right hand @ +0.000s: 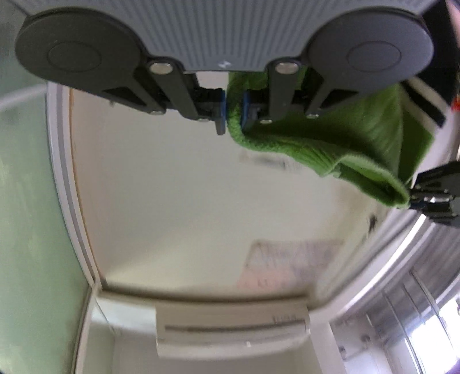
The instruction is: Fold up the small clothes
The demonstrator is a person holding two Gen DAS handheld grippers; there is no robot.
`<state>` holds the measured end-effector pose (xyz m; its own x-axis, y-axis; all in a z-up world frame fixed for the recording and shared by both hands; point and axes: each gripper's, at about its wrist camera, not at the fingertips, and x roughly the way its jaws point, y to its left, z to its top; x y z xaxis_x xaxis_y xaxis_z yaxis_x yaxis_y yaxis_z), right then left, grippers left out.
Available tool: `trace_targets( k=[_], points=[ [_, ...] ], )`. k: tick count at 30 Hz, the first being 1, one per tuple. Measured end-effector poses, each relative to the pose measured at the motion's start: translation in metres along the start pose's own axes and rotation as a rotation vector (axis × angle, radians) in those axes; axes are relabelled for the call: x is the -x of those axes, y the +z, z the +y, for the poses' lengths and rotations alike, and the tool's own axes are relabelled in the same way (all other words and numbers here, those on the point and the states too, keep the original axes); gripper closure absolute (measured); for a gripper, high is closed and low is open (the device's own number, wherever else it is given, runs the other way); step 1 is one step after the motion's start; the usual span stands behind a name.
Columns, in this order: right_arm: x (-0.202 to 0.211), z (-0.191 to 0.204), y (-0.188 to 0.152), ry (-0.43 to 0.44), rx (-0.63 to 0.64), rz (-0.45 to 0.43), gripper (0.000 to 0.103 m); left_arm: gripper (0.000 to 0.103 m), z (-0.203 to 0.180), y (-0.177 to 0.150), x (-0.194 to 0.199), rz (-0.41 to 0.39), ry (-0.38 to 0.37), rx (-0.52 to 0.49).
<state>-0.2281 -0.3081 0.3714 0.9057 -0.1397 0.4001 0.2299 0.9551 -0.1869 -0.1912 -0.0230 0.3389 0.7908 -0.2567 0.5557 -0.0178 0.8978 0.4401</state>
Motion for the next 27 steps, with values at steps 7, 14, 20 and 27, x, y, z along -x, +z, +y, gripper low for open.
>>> trace_targets(
  k=[7,14,20,27],
  points=[
    [-0.037,-0.009,0.045,0.086,-0.038,0.037,0.103,0.092,0.009,0.011,-0.033,0.018,0.049,-0.027],
    [-0.12,-0.004,-0.053,0.115,-0.103,0.332,0.103,0.089,-0.061,-0.089,-0.088,0.297,-0.046,-0.09],
    [-0.182,0.03,-0.245,-0.002,-0.008,0.813,0.06,0.072,-0.189,-0.26,-0.13,0.824,-0.25,-0.238],
    [-0.047,-0.003,-0.331,0.106,-0.311,1.083,0.053,0.055,-0.134,-0.352,-0.053,1.062,-0.288,-0.057]
  ],
)
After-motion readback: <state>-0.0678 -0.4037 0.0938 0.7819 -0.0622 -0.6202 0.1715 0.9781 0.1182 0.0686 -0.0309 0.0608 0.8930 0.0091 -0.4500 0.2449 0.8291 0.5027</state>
